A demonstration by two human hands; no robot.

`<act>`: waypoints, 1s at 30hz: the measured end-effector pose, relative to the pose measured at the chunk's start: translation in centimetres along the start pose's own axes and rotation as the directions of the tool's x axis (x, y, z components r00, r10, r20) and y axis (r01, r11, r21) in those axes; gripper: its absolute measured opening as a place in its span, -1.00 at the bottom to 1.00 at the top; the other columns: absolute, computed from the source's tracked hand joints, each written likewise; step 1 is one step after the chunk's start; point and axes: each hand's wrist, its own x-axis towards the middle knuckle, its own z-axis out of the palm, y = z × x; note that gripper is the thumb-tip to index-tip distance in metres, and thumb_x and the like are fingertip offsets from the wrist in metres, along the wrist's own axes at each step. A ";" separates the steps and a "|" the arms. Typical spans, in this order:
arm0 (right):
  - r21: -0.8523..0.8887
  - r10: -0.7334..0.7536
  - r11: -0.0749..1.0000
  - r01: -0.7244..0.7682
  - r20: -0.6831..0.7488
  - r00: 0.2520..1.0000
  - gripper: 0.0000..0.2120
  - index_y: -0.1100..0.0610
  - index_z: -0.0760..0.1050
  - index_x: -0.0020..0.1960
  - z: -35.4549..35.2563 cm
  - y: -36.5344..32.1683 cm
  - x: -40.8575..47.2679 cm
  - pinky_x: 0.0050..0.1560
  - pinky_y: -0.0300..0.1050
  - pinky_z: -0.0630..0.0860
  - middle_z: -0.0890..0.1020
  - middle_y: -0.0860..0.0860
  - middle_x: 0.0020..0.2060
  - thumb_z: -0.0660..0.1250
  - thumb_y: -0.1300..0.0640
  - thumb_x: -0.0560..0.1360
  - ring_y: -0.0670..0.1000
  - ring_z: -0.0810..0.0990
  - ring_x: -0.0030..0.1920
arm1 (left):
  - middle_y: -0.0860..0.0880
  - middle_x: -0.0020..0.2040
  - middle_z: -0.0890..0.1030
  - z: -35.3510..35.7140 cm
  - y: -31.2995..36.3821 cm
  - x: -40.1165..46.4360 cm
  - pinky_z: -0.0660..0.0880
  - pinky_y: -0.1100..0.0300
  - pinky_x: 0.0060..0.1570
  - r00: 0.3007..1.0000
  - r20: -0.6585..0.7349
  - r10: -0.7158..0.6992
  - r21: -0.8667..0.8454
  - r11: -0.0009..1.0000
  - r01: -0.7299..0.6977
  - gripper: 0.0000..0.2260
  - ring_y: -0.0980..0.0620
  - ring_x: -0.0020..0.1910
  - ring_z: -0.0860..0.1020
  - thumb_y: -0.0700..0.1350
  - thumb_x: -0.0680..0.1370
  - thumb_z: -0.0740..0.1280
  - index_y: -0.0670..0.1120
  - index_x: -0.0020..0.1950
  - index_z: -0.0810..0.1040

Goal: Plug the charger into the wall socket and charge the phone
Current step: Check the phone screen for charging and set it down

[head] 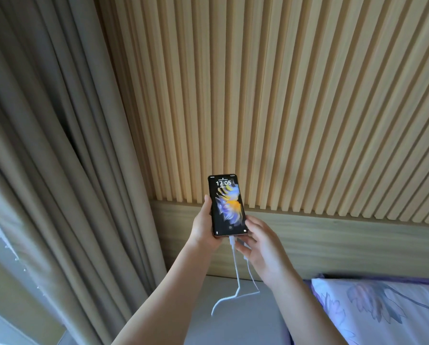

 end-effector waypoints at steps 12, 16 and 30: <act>0.083 -0.065 0.995 0.058 0.090 0.994 -0.72 0.04 0.57 0.18 -1.6 -0.2 2.0 -0.05 -0.01 0.62 0.67 0.07 0.12 0.17 0.15 0.56 0.05 0.66 0.06 | -0.27 0.31 0.52 0.3 -1.1 -0.7 0.40 -0.13 0.32 0.993 0.095 0.072 0.220 0.971 -0.091 -0.52 -0.24 0.31 0.47 0.10 0.62 0.07 -0.21 0.35 0.45; 0.108 -0.079 0.992 0.067 0.107 0.991 -0.64 0.17 0.44 0.34 -2.4 0.0 2.0 0.34 0.27 0.31 0.50 0.21 0.33 0.13 0.18 0.58 0.22 0.46 0.33 | -0.31 0.36 0.45 0.6 -1.2 -0.8 0.32 -0.18 0.38 0.991 0.103 0.084 0.246 0.963 -0.107 -0.55 -0.27 0.35 0.42 0.03 0.63 0.08 -0.24 0.38 0.40; 0.079 -0.122 0.991 0.108 0.203 0.972 -0.63 0.14 0.41 0.37 -3.9 -0.3 2.1 0.30 0.17 0.36 0.49 0.23 0.33 0.13 0.18 0.58 0.20 0.46 0.32 | -0.32 0.33 0.48 0.8 -1.7 -0.6 0.27 -0.29 0.37 0.983 0.106 0.148 0.333 0.927 -0.175 -0.60 -0.30 0.33 0.43 0.00 0.64 0.08 -0.22 0.34 0.42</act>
